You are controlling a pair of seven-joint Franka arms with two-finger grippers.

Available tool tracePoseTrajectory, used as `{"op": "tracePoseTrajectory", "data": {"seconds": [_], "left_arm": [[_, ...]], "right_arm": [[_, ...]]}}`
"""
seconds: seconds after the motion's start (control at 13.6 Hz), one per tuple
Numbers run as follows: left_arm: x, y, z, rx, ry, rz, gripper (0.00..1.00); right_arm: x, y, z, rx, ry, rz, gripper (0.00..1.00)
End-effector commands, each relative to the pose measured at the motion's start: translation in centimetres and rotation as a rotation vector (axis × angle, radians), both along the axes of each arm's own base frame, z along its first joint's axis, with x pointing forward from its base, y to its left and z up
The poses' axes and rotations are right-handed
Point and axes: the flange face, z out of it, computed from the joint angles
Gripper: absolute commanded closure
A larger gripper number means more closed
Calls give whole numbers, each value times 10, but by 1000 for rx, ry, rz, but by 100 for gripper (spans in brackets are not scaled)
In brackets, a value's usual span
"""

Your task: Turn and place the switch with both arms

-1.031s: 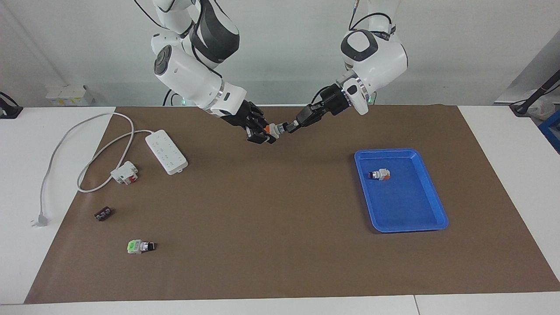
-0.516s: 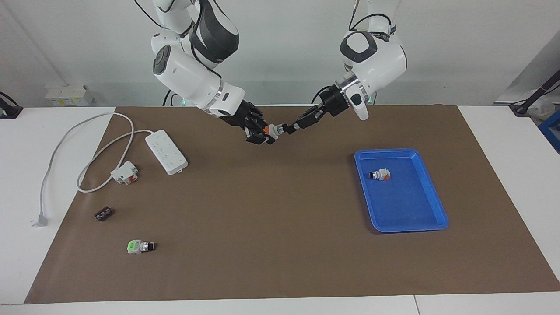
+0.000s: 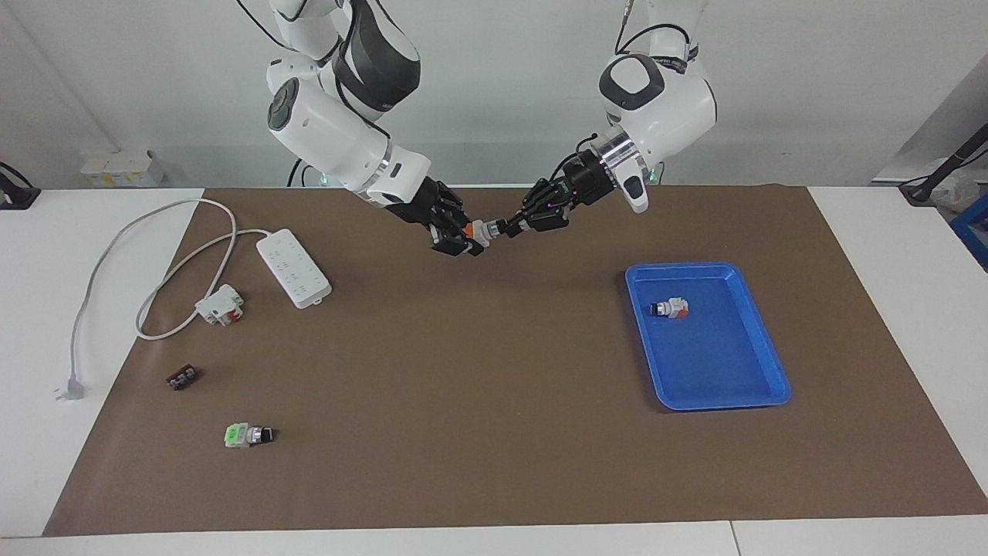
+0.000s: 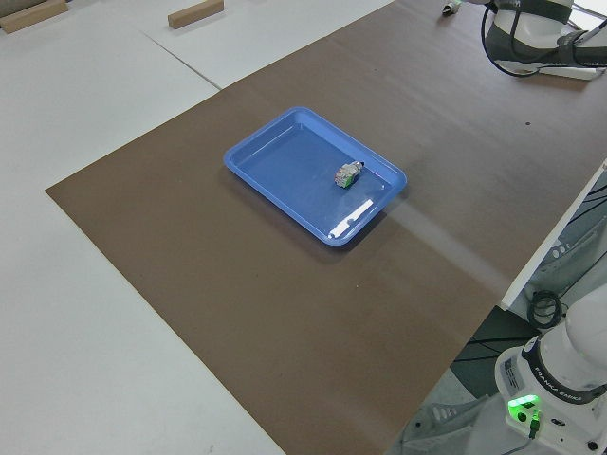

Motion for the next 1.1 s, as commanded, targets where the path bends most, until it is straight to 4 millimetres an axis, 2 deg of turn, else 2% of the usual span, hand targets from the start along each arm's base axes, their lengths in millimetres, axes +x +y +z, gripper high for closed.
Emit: {"op": "tracePoseTrajectory", "data": {"seconds": [0.0, 0.29, 0.88, 0.96, 1.03], "left_arm": [[3, -1, 13, -47, 94, 137, 100], [2, -3, 13, -83, 213, 230, 100], [3, -1, 14, -83, 209, 236, 100], [4, -1, 14, -83, 209, 238, 100], [4, -1, 14, -83, 208, 237, 100]], "right_arm": [[-14, 4, -6, 7, 29, 0, 100], [-15, 3, -7, 6, 30, 0, 100], [-17, 3, -9, 2, 29, -4, 100], [-17, 3, -8, 2, 21, -4, 64], [-14, 2, -5, 4, 2, -18, 5]]}}
